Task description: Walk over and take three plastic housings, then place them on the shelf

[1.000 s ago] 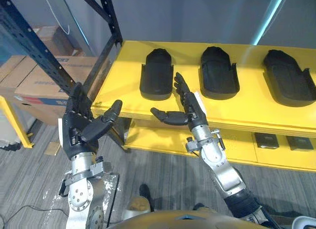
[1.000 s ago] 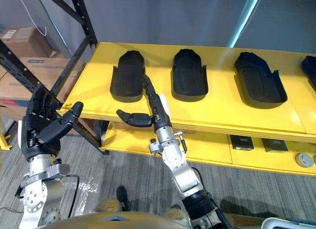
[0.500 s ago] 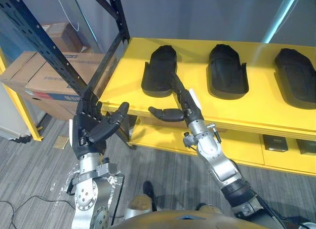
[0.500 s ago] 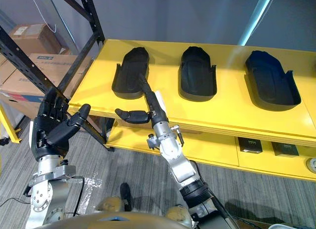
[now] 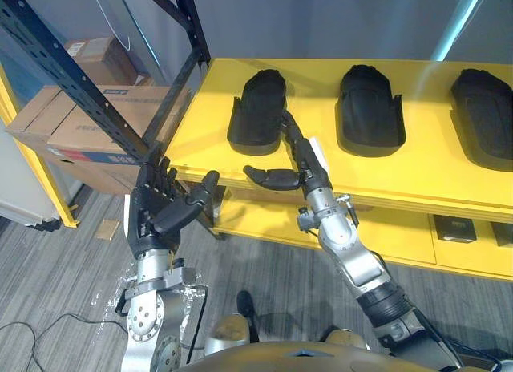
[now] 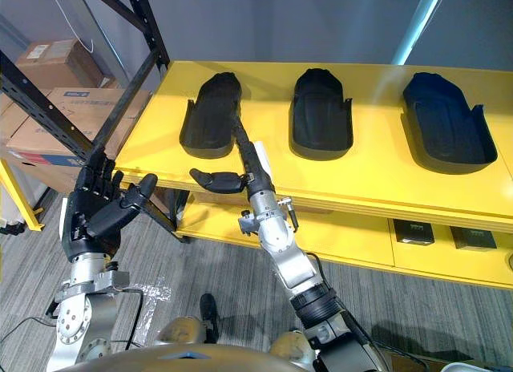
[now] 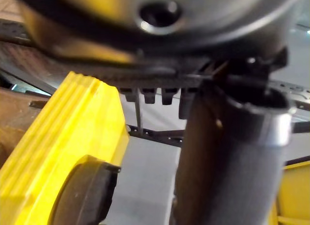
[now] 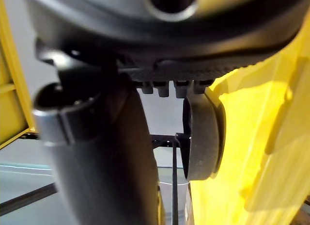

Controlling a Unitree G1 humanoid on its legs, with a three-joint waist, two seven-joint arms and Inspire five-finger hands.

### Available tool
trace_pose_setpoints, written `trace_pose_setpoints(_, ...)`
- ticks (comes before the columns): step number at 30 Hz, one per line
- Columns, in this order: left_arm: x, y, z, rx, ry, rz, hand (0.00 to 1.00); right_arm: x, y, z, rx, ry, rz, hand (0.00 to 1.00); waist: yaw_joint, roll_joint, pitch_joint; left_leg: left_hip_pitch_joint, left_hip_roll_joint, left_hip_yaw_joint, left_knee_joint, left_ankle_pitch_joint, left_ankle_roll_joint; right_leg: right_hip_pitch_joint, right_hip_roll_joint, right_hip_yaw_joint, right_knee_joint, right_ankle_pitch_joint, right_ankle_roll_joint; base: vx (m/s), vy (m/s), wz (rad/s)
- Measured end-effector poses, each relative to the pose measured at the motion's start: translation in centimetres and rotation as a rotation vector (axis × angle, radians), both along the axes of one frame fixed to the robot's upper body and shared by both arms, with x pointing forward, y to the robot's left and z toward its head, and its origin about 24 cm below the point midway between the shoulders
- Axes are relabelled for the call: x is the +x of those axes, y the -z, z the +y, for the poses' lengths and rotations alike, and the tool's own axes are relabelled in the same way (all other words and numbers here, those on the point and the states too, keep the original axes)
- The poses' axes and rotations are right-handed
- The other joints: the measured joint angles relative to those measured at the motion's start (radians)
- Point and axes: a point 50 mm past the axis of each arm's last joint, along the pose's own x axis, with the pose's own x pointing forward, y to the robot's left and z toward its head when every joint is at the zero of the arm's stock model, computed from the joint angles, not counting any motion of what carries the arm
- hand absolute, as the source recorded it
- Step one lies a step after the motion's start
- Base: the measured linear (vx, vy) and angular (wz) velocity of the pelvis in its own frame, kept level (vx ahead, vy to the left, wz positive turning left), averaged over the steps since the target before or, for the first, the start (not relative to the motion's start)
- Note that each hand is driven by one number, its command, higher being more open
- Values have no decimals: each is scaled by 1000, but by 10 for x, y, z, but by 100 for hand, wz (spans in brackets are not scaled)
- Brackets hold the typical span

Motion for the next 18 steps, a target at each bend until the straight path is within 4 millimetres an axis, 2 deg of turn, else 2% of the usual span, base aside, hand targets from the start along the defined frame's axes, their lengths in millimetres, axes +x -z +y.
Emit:
trace_pose_setpoints(1, 0, 2, -4, -3, 23, 4, 100, -2, -7, -2, 18, 7, -29, 100, 0, 0, 0, 0, 0, 0, 0, 0, 0, 0, 6, 2, -2, 1, 2, 0, 0, 0)
trace_pose_setpoints(3, 1, 6, -13, -10, 87, 14, 100, -14, -33, -10, 86, 15, -157, 100, -1, -1, 0, 3, 2, 9, -1, -2, -1, 0, 11, 13, -10, 7, 7, 3, -11, -6)
trace_pose_setpoints(4, 1, 6, -14, -10, 87, 14, 100, -14, -33, -10, 87, 16, -158, 100, -1, -1, 0, 3, 2, 10, -1, -2, -1, 0, 11, 13, -10, 8, 7, 10, 3, -27)
trace_pose_setpoints(5, 2, 10, -19, -8, 126, 28, 100, -24, -53, -18, 130, 26, -272, 100, -4, -1, 0, 18, 6, 28, -2, -8, -3, 4, 22, 34, -28, 20, 6, 12, 3, -30)
trace_pose_setpoints(8, 4, 17, -27, -7, 183, 60, 100, -41, -72, -43, 189, 93, -401, 100, -27, -8, -6, 37, 8, 57, 1, -24, -4, 17, 31, 59, -59, 38, 10, 16, 18, -31)
trace_pose_setpoints(10, 6, 21, -30, -4, 208, 87, 100, -48, -73, -60, 211, 142, -420, 100, -39, -11, -9, 36, 10, 77, 17, -38, -3, 17, 36, 77, -79, 55, 11, 15, 38, -30)
trace_pose_setpoints(12, 11, 25, -34, 12, 243, 107, 100, -53, -64, -76, 191, 209, -388, 100, -59, -13, -9, 35, 13, 99, 25, -48, -3, 17, 44, 95, -105, 76, 10, 14, 37, -32)
trace_pose_setpoints(14, 15, 25, -37, 12, 255, 109, 100, -57, -54, -87, 203, 248, -335, 100, -64, -15, -9, 32, 16, 122, 34, -57, -2, 15, 49, 115, -118, 90, 10, 28, 31, -31)
trace_pose_setpoints(18, 22, 20, -39, -5, 252, 97, 100, -67, -32, -96, 198, 284, -219, 100, -89, -24, -3, 34, 21, 138, 36, -60, -4, 8, 57, 136, -127, 98, 7, 2, 7, -14)
